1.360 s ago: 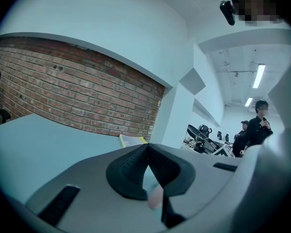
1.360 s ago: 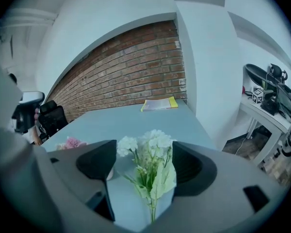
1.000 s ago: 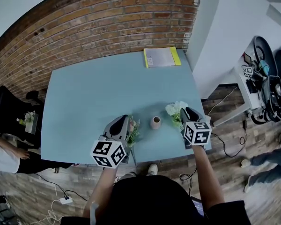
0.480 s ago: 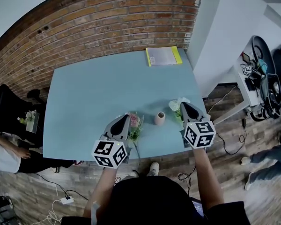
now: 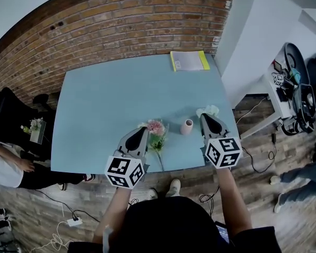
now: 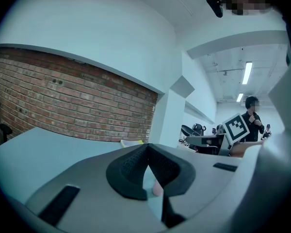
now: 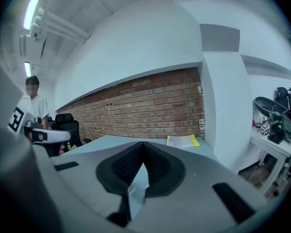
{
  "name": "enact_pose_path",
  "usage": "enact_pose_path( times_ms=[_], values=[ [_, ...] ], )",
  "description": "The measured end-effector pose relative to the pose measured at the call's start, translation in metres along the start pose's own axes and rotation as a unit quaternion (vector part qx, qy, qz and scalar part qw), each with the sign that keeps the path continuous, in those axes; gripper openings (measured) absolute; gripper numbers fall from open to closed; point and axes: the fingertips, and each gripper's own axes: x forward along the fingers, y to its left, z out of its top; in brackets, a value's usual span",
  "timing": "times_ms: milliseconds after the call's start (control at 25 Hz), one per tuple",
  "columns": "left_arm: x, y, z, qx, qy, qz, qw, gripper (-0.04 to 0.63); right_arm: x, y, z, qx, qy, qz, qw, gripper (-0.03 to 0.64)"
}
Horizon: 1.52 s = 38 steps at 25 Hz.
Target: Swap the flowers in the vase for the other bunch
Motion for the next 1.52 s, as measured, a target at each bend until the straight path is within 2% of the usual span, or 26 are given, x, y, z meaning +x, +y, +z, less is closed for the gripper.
enact_pose_path(
  times_ms=[520, 640, 800, 1080, 1520],
  values=[
    [-0.049, 0.027, -0.009, -0.013, -0.001, 0.021, 0.9997, 0.006, 0.010, 0.061, -0.029, 0.021, 0.045, 0.028, 0.998, 0.018],
    [-0.063, 0.038, -0.013, -0.017, 0.000, 0.028, 0.9995, 0.006, 0.016, 0.082, -0.040, 0.027, 0.060, 0.039, 0.997, 0.085],
    [-0.080, 0.052, -0.016, -0.023, 0.003, 0.034, 0.9991, 0.006, 0.024, 0.106, -0.054, 0.027, 0.079, 0.047, 0.995, 0.126],
    [-0.099, 0.065, -0.024, -0.032, 0.009, 0.033, 0.9989, 0.006, 0.034, 0.130, -0.081, 0.034, 0.108, 0.043, 0.993, 0.233],
    [-0.106, 0.079, -0.031, -0.039, 0.006, 0.028, 0.9988, 0.006, 0.049, 0.142, -0.124, 0.043, 0.158, 0.032, 0.986, 0.308]
  ],
)
